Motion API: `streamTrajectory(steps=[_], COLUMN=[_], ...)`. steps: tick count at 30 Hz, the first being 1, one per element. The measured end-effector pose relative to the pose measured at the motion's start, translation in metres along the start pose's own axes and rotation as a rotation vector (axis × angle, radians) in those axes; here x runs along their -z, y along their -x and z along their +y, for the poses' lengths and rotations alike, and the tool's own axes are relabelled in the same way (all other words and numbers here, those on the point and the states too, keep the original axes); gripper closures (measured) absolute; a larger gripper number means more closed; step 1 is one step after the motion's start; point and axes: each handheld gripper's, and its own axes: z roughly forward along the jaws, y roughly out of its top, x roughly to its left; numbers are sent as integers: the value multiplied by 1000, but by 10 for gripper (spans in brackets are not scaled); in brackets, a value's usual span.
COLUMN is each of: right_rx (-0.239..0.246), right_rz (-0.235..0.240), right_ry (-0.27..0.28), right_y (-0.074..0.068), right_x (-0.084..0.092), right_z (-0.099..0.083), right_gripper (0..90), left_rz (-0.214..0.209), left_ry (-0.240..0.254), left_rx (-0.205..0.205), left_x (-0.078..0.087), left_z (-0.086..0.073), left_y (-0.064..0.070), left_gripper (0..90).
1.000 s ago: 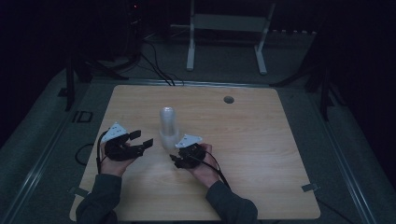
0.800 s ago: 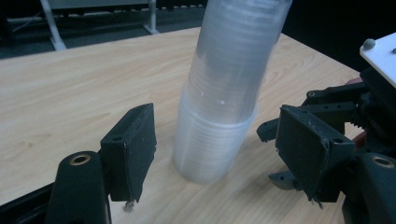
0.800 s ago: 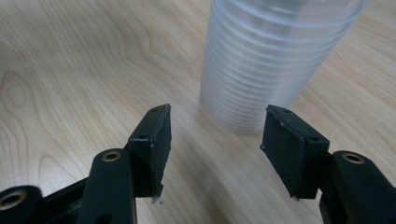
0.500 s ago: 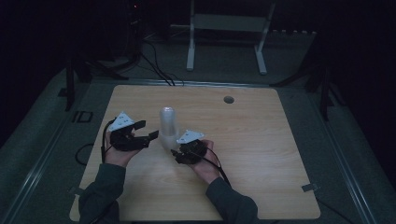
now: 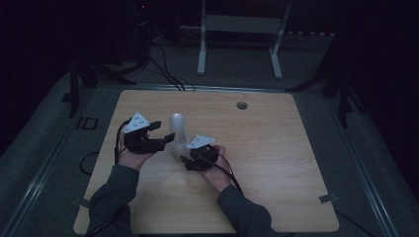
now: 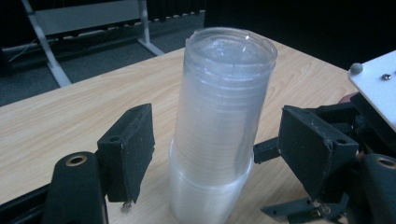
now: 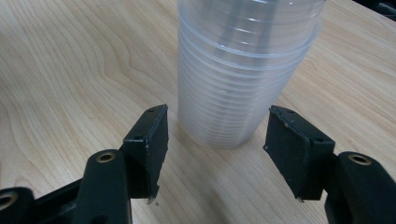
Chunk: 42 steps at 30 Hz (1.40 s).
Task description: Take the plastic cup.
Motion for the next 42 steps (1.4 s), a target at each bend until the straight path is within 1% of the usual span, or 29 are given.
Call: streamTrajectory(steps=[5,11,16,22,28,33,37,38,39,42], right_rx=[-5,-8,-14,-19,-23,-24,-25,-25,-26,-36], right_rz=[-4,-8,-6,-2,5,7,7,7,10,13], right_ry=[5,7,11,23,25,25,25,27,29,34], right_y=[1,4,5,6,8,9,9,9,11,12], right_x=[-1,-3,-5,-5,-7,-8,-8,-9,-9,-10], right_z=[2,4,4,4,4,4,4,4,4,4], right_gripper=[372,338,319,311,310,310,310,310,310,310], left_rz=[1,-7,-9,-6,-10,-18,-22,-22,-22,-26], left_ry=[5,7,9,12,20,13,15,15,15,19], left_rx=[-5,-29,-40,-43,-42,-41,-40,-40,-39,-39], left_x=[-5,-12,-19,-27,-32,-36,-36,-36,-36,-35], left_z=[4,9,14,16,19,21,20,20,20,21], left_y=[-1,1,2,3,3,3,4,4,4,3], left_gripper=[263,251,239,229,230,263,353,353,374,378])
